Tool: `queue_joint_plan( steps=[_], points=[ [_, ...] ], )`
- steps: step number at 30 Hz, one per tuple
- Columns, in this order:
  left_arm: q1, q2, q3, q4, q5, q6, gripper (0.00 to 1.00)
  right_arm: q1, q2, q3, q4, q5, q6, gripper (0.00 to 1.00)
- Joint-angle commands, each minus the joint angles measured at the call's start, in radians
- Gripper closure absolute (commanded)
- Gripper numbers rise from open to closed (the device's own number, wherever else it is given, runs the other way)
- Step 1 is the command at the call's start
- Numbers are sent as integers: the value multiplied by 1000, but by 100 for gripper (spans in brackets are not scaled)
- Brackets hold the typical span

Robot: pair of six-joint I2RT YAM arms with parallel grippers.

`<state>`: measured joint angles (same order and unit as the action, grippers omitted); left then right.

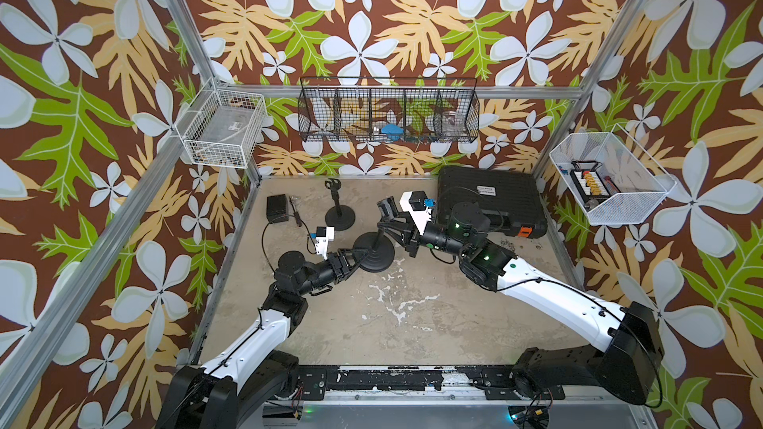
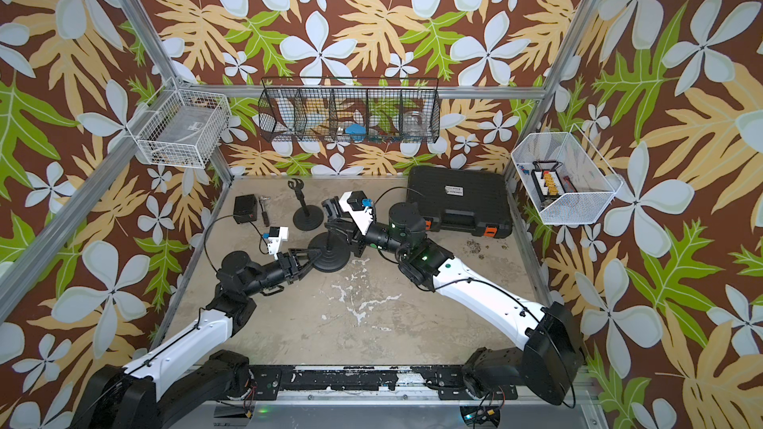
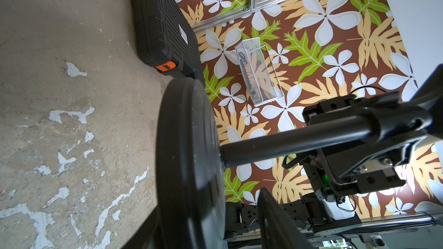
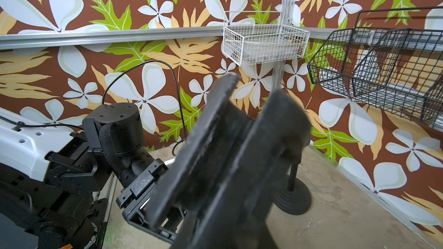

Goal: Assemble a microphone stand
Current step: Screw the microphone stand pole into the microphone stand base.

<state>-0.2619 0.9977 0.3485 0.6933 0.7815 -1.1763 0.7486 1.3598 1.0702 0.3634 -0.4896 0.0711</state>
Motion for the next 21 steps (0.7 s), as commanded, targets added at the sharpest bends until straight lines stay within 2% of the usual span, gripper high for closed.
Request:
queue_joint_plan(
  steps=[1,11,18,21],
  points=[
    [0,1,6,46,-10,-19,48,3,-5,-7,119,11,13,100],
    [0,-7,7,48,-20,-32,60,12,-8,-28,167,18,35,100],
    [0,-8,0,88,-41,-63,80,26,-11,-34,169,53,25,100],
    [0,-4,7,104,-33,-75,84,33,-12,-43,177,69,21,100]
  ],
)
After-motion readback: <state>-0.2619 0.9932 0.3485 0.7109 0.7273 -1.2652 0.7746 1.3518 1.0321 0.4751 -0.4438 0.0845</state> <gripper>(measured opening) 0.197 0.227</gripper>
